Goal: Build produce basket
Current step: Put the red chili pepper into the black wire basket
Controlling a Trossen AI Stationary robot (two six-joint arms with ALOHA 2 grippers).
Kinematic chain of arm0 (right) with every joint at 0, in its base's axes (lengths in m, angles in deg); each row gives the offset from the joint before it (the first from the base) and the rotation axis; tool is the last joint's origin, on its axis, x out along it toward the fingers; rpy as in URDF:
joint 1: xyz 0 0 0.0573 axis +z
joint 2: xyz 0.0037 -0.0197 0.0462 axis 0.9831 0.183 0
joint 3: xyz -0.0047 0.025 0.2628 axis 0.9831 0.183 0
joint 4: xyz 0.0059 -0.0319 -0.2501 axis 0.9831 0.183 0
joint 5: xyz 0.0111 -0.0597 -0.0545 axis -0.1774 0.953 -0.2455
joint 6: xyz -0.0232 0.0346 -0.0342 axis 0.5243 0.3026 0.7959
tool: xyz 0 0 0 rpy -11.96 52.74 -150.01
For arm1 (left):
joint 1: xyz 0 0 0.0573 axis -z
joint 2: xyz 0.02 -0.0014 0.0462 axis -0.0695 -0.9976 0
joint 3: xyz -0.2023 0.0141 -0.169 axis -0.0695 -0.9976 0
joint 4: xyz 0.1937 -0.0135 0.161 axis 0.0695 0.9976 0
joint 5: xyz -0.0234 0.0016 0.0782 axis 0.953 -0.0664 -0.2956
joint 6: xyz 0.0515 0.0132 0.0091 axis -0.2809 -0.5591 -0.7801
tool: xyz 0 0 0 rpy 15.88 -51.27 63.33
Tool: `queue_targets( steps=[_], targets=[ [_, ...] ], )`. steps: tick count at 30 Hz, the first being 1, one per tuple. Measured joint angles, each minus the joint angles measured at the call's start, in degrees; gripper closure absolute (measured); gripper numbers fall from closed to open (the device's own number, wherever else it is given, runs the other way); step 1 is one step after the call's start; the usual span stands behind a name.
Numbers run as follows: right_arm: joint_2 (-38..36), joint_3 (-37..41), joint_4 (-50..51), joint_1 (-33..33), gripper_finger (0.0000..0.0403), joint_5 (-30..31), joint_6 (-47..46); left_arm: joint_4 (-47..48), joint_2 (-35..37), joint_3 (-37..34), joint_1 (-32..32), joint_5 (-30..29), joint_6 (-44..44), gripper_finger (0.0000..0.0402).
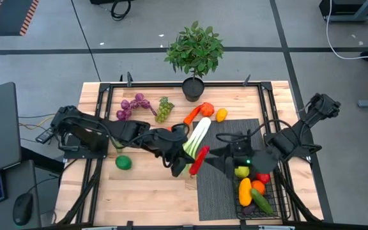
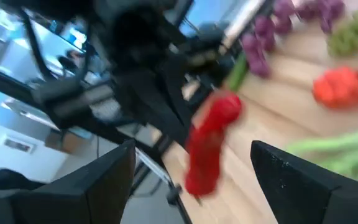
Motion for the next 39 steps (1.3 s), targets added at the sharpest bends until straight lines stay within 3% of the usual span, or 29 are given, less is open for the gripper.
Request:
queue_targets(
  steps=[7,15,19,25,31,39],
  targets=[
    [-0.04,-0.02,-3.72,-3.32,0.0093,-2.37,5.17,-1.59,-0.16,0.0,0.03,-2.14,-0.02,0.0397],
    [-0.02,-0.02,-3.13,-5.95,0.0154,-7.21,6.1,-3.21,-0.16,0.0,-0.02,-3.11,-0.09,0.0398],
    [-0.02,-0.02,-1.92,-6.95,0.0213,-8.28,6.5,-5.93,-0.16,-0.02,-0.02,-3.36,-0.71,0.0383],
    [-0.03,-0.02,6.41,-7.8,0.0357,-14.21,6.42,-5.75,-0.16,-0.02,-0.21,-3.36,-1.64,0.0374],
    [-0.17,-0.02,12.93,-6.53,0.0357,-20.38,8.17,3.3,-0.16,-0.02,-0.67,-5.54,-3.02,0.0376],
    [-0.59,-0.02,27.98,-1.37,0.0354,-35.32,-3.42,24.79,-0.16,-0.04,-0.91,-7.9,-2.74,0.0371]
  ],
)
